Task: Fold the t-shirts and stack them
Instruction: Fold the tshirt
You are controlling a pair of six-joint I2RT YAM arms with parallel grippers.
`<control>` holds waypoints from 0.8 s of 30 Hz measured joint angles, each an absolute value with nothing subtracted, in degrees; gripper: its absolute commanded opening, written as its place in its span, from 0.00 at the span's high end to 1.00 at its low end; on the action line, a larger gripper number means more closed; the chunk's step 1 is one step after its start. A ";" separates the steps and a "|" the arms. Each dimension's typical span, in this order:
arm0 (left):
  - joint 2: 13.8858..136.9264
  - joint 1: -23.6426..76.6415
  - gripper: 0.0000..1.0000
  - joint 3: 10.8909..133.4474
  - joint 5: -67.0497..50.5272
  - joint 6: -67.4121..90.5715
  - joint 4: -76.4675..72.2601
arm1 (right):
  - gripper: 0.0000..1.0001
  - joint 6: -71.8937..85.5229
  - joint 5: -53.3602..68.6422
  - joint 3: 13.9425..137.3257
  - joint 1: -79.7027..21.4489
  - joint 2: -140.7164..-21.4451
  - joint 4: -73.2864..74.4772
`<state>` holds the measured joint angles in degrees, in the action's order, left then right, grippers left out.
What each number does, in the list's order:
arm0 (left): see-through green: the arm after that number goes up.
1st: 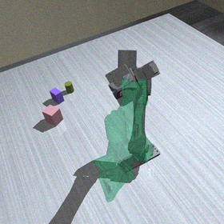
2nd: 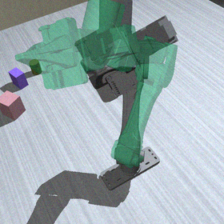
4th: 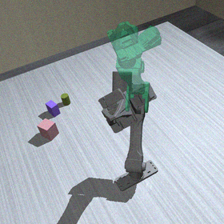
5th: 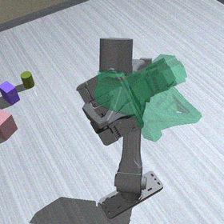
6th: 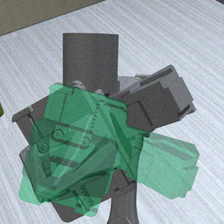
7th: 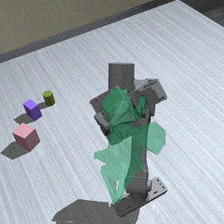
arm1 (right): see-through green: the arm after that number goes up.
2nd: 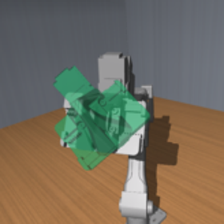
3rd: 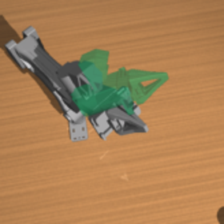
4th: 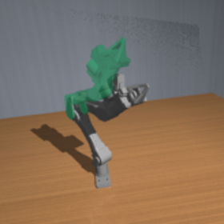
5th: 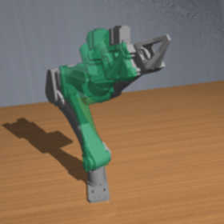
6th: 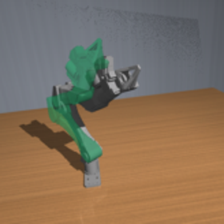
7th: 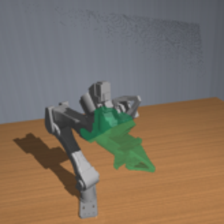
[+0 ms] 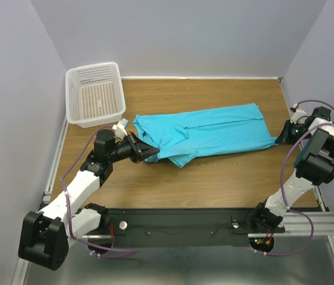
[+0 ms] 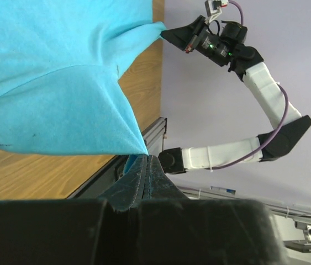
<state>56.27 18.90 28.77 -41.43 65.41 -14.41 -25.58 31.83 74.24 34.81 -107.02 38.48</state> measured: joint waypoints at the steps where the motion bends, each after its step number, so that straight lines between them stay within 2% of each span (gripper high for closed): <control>1: 55.86 18.90 1.00 28.77 -41.50 65.58 -14.44 | 0.99 -25.52 31.97 74.26 34.81 -107.02 38.48; 7: 58.15 18.90 1.00 30.11 -41.08 64.62 -14.09 | 0.99 -25.17 32.45 74.32 34.81 -107.53 38.48; 15: 67.16 18.85 1.00 40.47 -38.54 57.43 -11.99 | 1.00 -24.58 32.86 75.81 34.81 -108.97 38.50; 24: 72.90 18.20 1.00 41.17 -37.85 53.89 -11.97 | 0.99 -22.81 33.63 77.76 33.63 -111.42 38.54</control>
<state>72.90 18.20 41.17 -37.85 53.89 -11.97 -22.81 33.63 77.76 33.63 -111.42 38.54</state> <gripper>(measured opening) 0.019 0.020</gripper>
